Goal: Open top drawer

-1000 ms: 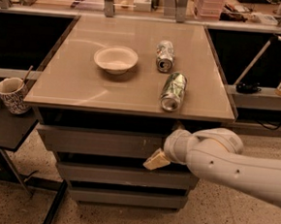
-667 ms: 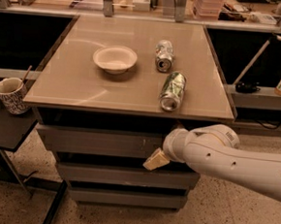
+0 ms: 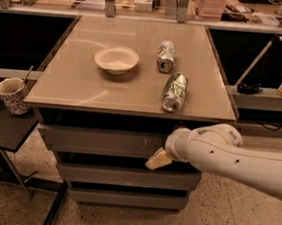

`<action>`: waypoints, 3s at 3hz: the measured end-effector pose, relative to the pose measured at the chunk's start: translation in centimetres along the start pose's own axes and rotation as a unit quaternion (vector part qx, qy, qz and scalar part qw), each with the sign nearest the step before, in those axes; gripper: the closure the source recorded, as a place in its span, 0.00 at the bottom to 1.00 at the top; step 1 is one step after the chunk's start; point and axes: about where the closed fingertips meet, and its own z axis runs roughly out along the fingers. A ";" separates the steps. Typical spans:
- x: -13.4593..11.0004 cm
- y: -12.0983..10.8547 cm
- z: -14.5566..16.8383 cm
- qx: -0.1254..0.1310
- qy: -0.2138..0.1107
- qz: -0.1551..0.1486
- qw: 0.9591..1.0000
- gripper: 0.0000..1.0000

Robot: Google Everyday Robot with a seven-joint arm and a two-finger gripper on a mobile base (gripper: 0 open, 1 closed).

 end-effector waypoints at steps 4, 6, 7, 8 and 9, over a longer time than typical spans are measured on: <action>0.7 -0.9 -0.3 -0.008 0.016 0.019 1.000 0.00; 1.2 -1.6 -0.4 -0.016 0.031 0.033 0.999 0.00; 1.2 -1.6 -0.4 -0.016 0.031 0.033 0.999 0.00; 1.2 -1.6 -0.4 -0.016 0.031 0.032 0.999 0.19; 1.2 -1.6 -0.4 -0.016 0.031 0.032 0.999 0.42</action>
Offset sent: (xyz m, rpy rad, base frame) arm 0.0444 -0.0702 -0.0374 -0.0497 0.3056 -0.0496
